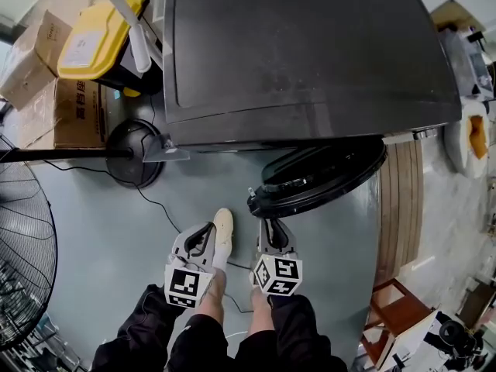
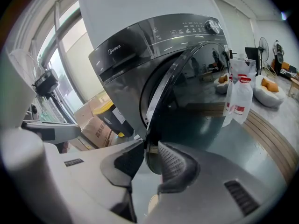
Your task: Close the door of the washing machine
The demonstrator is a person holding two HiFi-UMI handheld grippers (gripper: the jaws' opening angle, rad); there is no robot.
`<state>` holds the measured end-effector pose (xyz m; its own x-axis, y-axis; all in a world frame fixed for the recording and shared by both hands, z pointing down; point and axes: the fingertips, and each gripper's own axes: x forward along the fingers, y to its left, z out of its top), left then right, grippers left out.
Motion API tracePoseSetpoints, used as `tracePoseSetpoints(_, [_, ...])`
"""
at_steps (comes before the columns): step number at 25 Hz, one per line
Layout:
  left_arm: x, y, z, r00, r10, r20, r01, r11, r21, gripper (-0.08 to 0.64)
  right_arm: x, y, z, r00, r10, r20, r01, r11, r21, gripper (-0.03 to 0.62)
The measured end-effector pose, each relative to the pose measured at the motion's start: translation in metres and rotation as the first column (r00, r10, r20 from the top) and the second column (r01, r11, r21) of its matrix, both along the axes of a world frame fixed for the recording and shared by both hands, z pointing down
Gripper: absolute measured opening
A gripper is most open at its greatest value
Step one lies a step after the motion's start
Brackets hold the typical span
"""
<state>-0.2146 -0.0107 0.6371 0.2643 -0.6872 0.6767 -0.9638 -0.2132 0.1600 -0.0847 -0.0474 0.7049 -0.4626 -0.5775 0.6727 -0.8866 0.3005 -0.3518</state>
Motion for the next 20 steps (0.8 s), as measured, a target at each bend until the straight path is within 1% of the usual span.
tracePoseSetpoints(9, [-0.025,-0.013,0.003,1.0,-0.022,0.0,0.022,1.0,-0.007,0.025,-0.031,-0.031,0.0,1.0,0.009,0.002,-0.009,1.0,0.008,0.107])
tracePoseSetpoints(15, [-0.038,-0.029,0.0,1.0,-0.019,-0.002,0.019,1.0,-0.004,0.025,-0.049,-0.05,0.0,1.0,-0.001,0.002,0.001,1.0,0.006,0.106])
tracePoseSetpoints(20, [-0.048,-0.042,-0.001,1.0,-0.01,-0.005,0.01,1.0,-0.006,0.025,-0.063,-0.068,-0.002,1.0,0.013,0.007,-0.013,1.0,0.012,0.105])
